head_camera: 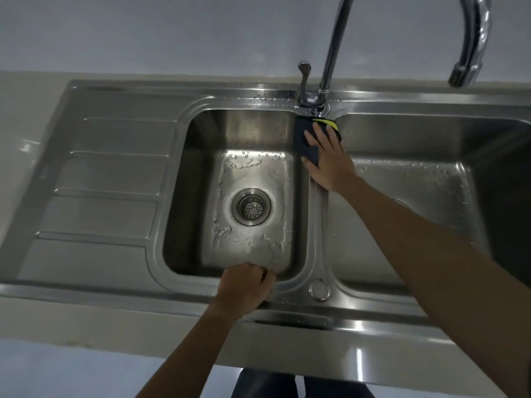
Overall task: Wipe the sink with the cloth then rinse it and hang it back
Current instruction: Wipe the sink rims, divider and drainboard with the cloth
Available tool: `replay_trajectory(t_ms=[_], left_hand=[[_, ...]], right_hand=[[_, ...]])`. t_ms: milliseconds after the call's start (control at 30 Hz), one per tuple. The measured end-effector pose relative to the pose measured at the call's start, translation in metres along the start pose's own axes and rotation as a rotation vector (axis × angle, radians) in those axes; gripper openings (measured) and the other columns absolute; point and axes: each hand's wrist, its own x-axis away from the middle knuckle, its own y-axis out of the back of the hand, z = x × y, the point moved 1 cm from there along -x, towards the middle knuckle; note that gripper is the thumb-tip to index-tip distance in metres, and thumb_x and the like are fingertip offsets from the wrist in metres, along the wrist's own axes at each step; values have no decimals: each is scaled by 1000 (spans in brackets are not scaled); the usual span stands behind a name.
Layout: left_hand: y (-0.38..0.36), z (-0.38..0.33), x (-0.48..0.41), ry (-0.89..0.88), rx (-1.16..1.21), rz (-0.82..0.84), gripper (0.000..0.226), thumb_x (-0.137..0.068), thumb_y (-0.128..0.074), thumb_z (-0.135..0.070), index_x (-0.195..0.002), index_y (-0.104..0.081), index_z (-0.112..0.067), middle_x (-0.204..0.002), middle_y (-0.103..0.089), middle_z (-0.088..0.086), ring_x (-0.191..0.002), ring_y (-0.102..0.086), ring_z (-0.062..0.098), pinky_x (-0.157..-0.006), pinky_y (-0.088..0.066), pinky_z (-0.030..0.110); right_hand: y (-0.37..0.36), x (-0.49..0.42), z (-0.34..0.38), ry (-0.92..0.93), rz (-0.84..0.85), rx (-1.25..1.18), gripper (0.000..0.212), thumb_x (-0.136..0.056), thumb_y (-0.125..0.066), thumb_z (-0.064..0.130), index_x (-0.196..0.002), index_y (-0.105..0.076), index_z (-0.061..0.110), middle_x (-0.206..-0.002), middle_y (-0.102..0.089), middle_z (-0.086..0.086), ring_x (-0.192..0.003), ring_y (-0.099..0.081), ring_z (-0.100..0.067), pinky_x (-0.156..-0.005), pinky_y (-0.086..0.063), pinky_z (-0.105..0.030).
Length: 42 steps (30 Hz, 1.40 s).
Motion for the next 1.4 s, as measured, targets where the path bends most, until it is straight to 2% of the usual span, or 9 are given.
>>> replay_trajectory(t_ms=[133, 267, 400, 500, 667, 800, 967, 1300, 1400], left_hand=[[-3, 4, 1, 29, 82, -22, 43, -98, -33, -35, -71, -60, -15, -62, -58, -3, -58, -58, 12, -61, -50, 23], [4, 0, 1, 22, 104, -32, 34, -100, -31, -27, -90, -60, -12, -84, -66, 6, -77, -64, 25, -68, -54, 34], [0, 3, -1, 44, 73, -23, 43, -99, -28, -35, -76, -59, -15, -85, -69, 8, -80, -65, 26, -70, -47, 31], [3, 9, -5, 54, 126, 48, 46, -98, -32, -36, -83, -66, -10, -95, -70, 13, -91, -64, 29, -80, -47, 33], [13, 30, -10, 23, 17, 80, 47, -97, -33, -39, -87, -71, -12, -101, -71, 12, -94, -63, 27, -81, -43, 32], [15, 42, -10, 80, -10, 73, 48, -97, -32, -42, -88, -71, -14, -102, -71, 10, -96, -63, 26, -79, -40, 31], [13, 48, -9, 158, 22, 54, 48, -98, -30, -38, -95, -70, -12, -109, -67, 14, -103, -60, 30, -83, -41, 34], [8, 50, -8, 150, 24, 15, 50, -96, -29, -36, -89, -71, -10, -101, -69, 15, -94, -60, 30, -79, -41, 34], [8, 48, -7, 159, 21, -1, 50, -97, -29, -35, -91, -70, -7, -101, -67, 17, -95, -60, 31, -78, -40, 34]], right_hand=[[-8, 16, 15, -25, 9, 21, 64, -98, -37, 42, -151, -9, 20, -160, 5, 0, -146, 10, -26, -118, -3, -46], [-26, 95, 31, 95, -9, -45, 61, -94, -44, 41, -148, -25, 18, -159, -11, 1, -146, 1, -24, -117, -10, -50], [-41, 178, 43, 189, 76, -69, 63, -90, -30, 50, -146, -31, 22, -157, -18, 5, -145, 1, -15, -114, -8, -46], [-38, 212, 49, 228, 112, -128, 61, -91, -28, 55, -145, -32, 26, -155, -17, 14, -144, 1, -10, -114, -6, -42], [-28, 244, 59, 238, 227, -196, 75, -85, -2, 70, -145, -28, 34, -153, -9, 26, -143, 9, 0, -116, 10, -32], [-41, 258, 85, 342, 217, 122, 59, -88, -31, 55, -139, -43, 29, -148, -39, 11, -138, -29, -16, -109, -16, -45], [-53, 246, 132, 332, 316, 153, 59, -78, -27, 48, -122, -61, 28, -134, -56, 7, -121, -55, -20, -105, -22, -43], [-33, 291, 39, 281, 188, 191, 62, -80, -43, 51, -138, -40, 26, -154, -28, 4, -143, -19, -19, -113, -16, -42], [-22, 310, 13, 155, 150, 156, 56, -82, -44, 50, -133, -42, 25, -151, -34, 1, -142, -24, -20, -113, -20, -43]])
